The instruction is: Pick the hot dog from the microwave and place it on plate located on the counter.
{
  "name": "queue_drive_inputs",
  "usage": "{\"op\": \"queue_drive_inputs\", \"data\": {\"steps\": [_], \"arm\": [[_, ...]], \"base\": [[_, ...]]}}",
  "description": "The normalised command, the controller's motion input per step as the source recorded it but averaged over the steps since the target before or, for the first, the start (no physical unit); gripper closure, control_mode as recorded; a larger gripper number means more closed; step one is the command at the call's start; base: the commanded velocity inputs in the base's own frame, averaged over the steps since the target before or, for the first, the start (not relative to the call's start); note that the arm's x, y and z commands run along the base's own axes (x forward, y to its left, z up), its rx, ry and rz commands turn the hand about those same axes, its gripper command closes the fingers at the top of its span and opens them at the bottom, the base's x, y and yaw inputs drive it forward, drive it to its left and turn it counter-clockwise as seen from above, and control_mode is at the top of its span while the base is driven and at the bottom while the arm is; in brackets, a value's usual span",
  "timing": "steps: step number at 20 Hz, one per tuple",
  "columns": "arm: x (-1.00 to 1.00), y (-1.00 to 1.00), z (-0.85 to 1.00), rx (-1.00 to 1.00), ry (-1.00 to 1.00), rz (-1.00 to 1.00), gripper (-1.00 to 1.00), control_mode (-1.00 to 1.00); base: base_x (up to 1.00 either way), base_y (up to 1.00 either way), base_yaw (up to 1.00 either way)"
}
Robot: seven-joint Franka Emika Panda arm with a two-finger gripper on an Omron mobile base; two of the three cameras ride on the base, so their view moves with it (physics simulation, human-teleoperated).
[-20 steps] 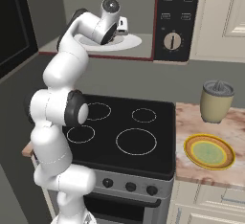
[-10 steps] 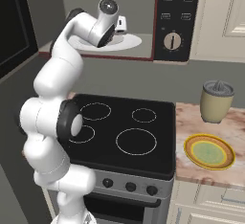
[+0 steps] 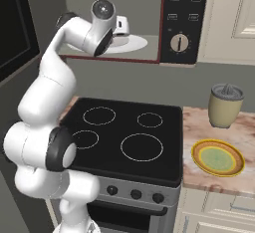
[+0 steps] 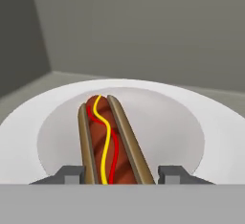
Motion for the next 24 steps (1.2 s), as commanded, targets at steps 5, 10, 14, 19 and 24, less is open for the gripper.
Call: {"op": "queue_drive_inputs", "data": {"steps": [5, 10, 14, 19, 24], "arm": [[-1.0, -0.2, 0.39, 0.0, 0.06, -0.08, 1.0, -1.0], [-1.0, -0.24, 0.01, 0.0, 0.02, -0.06, 1.0, -1.0], [-1.0, -0.36, -0.01, 0.0, 0.0, -0.01, 1.0, -1.0], [-0.99, -0.42, -0.07, 0.0, 0.09, -0.08, 1.0, -1.0], [-0.65, -0.64, -0.31, 0.0, 0.23, -0.14, 1.0, -1.0]], "base": [[0.0, 0.0, 0.0], [0.0, 0.0, 0.0], [0.0, 0.0, 0.0], [0.0, 0.0, 0.0], [0.0, 0.0, 0.0]]}}
